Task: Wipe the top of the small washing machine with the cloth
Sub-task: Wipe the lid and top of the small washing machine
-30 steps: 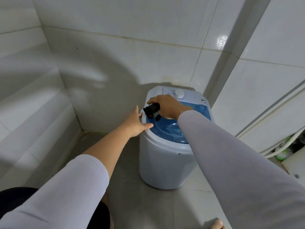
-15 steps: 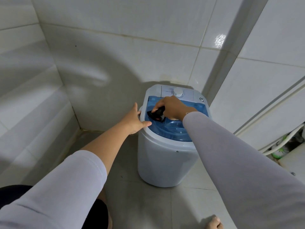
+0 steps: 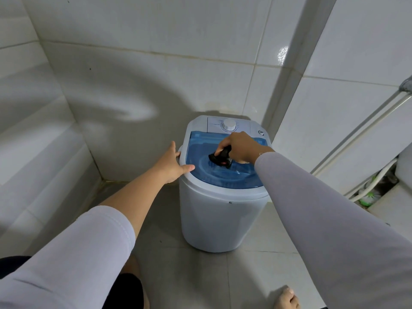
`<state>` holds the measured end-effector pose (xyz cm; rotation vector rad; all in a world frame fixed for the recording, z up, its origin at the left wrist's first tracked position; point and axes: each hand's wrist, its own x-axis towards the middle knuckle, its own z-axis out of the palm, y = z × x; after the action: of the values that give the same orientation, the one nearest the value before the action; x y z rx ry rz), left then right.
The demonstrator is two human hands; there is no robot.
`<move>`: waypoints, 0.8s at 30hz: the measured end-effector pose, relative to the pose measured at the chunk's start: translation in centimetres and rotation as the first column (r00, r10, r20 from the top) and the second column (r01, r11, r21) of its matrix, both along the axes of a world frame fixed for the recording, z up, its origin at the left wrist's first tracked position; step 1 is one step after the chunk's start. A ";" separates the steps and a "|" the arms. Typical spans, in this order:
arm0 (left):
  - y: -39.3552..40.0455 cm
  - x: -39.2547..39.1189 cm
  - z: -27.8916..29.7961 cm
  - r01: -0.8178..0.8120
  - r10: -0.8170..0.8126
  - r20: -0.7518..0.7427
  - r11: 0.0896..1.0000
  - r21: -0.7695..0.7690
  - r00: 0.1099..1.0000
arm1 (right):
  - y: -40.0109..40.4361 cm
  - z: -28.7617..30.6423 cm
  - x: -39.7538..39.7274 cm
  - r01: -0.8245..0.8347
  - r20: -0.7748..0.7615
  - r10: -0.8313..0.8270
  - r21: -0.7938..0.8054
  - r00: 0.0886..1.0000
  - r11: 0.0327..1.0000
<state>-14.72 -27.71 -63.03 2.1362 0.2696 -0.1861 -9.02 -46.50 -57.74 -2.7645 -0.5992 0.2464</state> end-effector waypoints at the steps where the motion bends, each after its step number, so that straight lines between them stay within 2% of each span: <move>1: 0.0 0.0 0.0 -0.002 0.002 -0.002 1.000 0.010 1.000 | -0.3 -0.1 0.0 0.008 0.002 -0.008 0.006 1.000 1.000; 24: -0.8 -0.1 -0.1 -0.047 0.046 0.016 0.996 0.080 0.999 | -9.8 0.3 -3.2 0.254 0.013 -0.254 0.035 0.967 0.967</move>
<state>-14.81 -28.54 -63.11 2.2076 0.3232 -0.1354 -12.22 -56.31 -57.48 -2.7765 -0.2445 0.1527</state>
